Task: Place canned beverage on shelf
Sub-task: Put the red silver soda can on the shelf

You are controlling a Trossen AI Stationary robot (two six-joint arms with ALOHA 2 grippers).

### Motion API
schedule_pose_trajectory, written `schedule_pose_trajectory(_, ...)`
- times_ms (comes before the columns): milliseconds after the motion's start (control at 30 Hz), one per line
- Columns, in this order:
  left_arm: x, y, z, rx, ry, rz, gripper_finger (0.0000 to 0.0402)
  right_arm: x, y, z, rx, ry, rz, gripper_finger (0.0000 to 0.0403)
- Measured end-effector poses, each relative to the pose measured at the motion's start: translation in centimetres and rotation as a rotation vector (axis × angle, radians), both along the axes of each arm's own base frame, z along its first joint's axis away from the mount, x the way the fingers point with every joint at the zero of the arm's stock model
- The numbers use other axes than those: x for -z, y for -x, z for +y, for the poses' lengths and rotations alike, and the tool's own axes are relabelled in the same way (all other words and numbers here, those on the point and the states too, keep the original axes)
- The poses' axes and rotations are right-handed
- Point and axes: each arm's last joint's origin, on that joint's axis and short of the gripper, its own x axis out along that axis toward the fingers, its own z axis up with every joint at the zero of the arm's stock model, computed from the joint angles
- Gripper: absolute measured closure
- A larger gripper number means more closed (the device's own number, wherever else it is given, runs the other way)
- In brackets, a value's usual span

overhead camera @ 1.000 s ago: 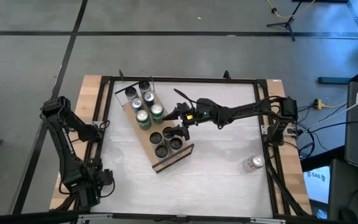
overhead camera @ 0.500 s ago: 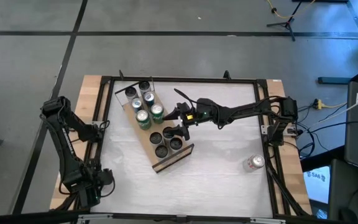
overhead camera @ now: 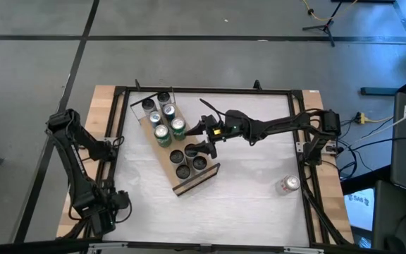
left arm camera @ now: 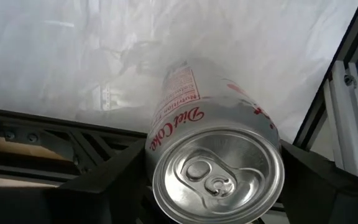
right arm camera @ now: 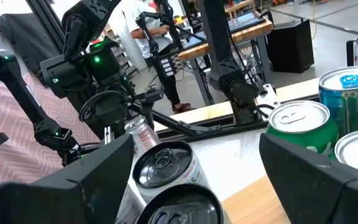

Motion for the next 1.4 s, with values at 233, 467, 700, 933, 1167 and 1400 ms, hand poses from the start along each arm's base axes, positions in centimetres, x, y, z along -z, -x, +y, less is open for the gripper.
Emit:
schedule_pose_trajectory(233,-0.6,-1.4,1.2,-0.018,0.02,-0.021,0.0128,-1.0,0.5,0.0,-0.001,0.007,-0.01,0.0061)
schedule_pose_trajectory(467,-2.3,-2.4,3.5,-0.075,0.072,-0.051,0.0128,-1.0,0.5,0.0,0.001,0.01,-0.001,0.0061)
schedule_pose_trajectory(700,-4.0,-3.7,6.5,-0.173,0.168,-0.038,0.0128,-1.0,0.6,-0.8,0.017,0.003,-0.006,0.0061)
schedule_pose_trajectory(933,-4.7,-5.4,9.9,-0.24,0.183,-0.051,0.0128,-1.0,0.7,-1.8,0.037,0.001,-0.001,0.0061)
schedule_pose_trajectory(1167,-4.7,-7.4,13.4,-0.282,0.181,-0.073,0.0125,-0.1,0.9,-2.8,0.058,-0.011,0.096,0.0061)
schedule_pose_trajectory(1400,-4.7,-8.7,16.6,-0.327,0.184,-0.103,0.0125,1.2,1.3,-3.7,0.075,0.039,0.215,0.0061)
